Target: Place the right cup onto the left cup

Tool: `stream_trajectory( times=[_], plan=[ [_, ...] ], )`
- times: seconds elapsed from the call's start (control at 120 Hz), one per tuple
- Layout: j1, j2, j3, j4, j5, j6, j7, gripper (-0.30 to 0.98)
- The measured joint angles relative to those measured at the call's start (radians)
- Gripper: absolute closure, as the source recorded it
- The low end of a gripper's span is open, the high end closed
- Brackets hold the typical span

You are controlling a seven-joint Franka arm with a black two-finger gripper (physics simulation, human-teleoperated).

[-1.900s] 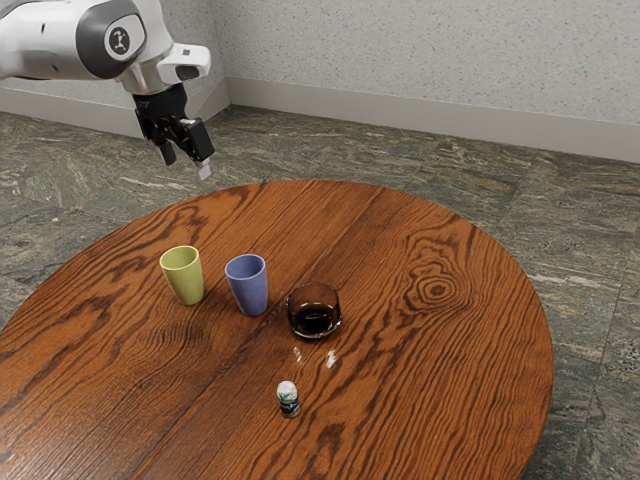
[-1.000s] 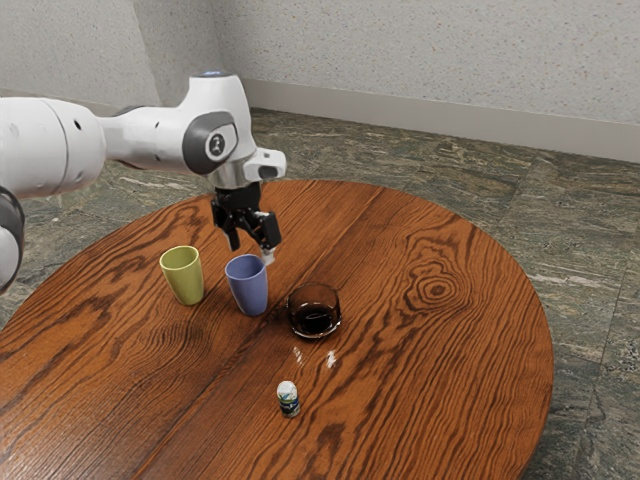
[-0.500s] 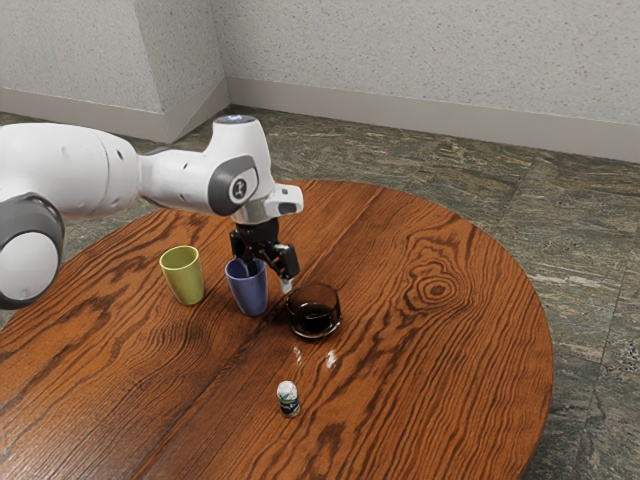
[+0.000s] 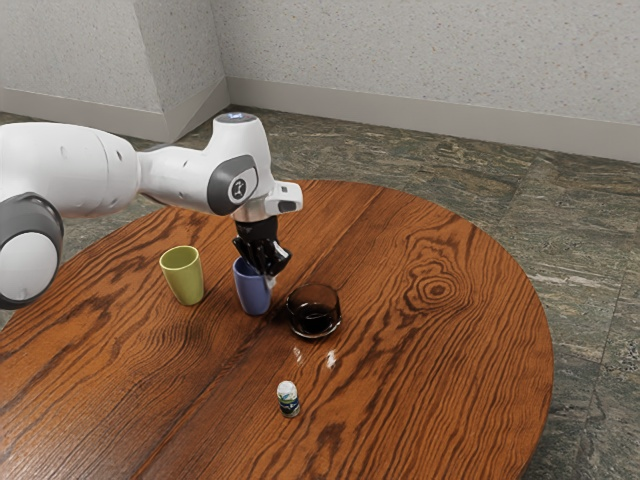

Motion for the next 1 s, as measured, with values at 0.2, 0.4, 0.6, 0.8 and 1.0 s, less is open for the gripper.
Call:
stream_trajectory(
  times=[0.2, 0.4, 0.6, 0.8, 1.0],
  plan=[
    [0.000, -0.045, 0.006, -0.006, 0.014, -0.009, -0.007, 0.77],
    [0.000, -0.261, 0.019, -0.143, 0.020, -0.019, -0.011, 0.76],
    [-0.002, -0.401, 0.073, -0.169, 0.029, -0.077, -0.012, 0.77],
    [0.014, -0.402, 0.122, -0.151, 0.038, -0.130, -0.010, 0.77],
    [0.014, -0.344, 0.147, -0.093, 0.047, -0.145, -0.009, 0.77]
  ],
)
